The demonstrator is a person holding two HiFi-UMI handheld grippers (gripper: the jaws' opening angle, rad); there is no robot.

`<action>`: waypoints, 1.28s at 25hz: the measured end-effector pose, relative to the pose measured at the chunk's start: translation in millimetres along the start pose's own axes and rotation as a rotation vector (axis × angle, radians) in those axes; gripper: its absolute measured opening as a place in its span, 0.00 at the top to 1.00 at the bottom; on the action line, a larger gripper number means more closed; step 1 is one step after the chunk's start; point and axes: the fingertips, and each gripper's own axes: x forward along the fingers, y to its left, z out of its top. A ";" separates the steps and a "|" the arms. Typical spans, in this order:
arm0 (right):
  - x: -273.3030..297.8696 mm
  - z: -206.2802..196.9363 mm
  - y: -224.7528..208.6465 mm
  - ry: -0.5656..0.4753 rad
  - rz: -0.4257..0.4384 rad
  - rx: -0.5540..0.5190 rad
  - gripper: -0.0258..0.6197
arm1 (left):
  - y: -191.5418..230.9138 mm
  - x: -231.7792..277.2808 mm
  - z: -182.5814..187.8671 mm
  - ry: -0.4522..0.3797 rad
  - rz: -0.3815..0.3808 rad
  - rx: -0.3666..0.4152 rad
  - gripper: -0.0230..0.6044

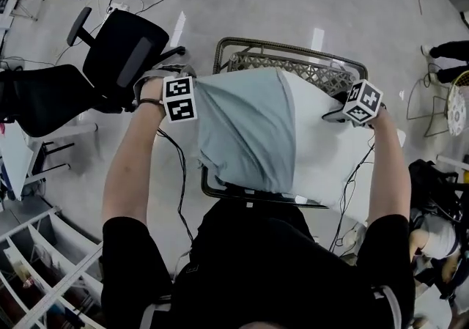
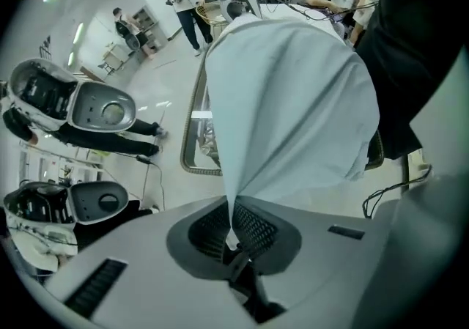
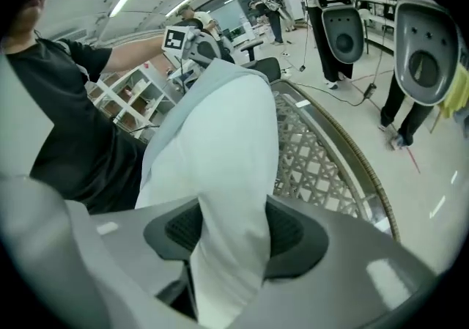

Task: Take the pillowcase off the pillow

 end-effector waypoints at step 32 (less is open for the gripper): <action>45.7 303.5 216.2 -0.527 -0.362 -0.291 0.31 | 11.4 -309.5 -51.9 -0.259 0.652 -0.272 0.95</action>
